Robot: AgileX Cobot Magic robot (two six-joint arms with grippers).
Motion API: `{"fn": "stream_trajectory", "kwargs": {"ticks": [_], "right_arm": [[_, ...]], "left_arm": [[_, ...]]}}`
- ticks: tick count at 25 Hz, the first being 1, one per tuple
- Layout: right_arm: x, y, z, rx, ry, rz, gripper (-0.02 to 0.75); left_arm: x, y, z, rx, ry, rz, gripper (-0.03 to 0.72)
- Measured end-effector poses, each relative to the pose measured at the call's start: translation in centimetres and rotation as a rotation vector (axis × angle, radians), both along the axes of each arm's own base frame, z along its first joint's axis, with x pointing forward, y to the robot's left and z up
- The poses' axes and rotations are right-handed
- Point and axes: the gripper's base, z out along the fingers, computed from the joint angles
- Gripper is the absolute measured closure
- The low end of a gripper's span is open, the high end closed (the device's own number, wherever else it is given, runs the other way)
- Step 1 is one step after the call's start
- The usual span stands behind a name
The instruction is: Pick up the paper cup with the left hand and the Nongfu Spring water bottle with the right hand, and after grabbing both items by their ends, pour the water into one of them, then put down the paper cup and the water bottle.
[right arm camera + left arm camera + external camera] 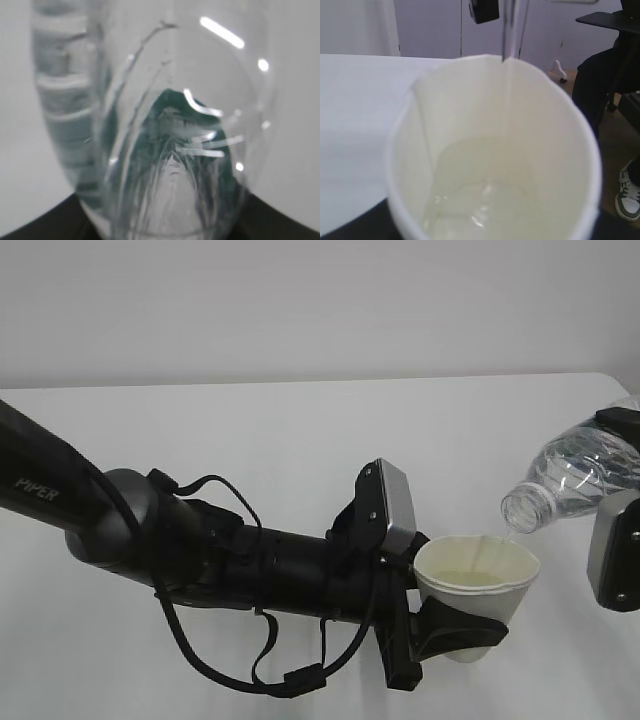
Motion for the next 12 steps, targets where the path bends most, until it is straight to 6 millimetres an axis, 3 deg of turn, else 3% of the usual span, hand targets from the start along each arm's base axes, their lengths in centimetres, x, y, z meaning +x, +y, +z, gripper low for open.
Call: {"fn": "stream_trajectory", "kwargs": {"ticks": [12], "right_arm": [[0.05,0.01,0.1,0.001,-0.007,0.0,0.382]], "left_arm": [[0.0,0.0,0.0,0.0,0.0,0.0,0.304]]}}
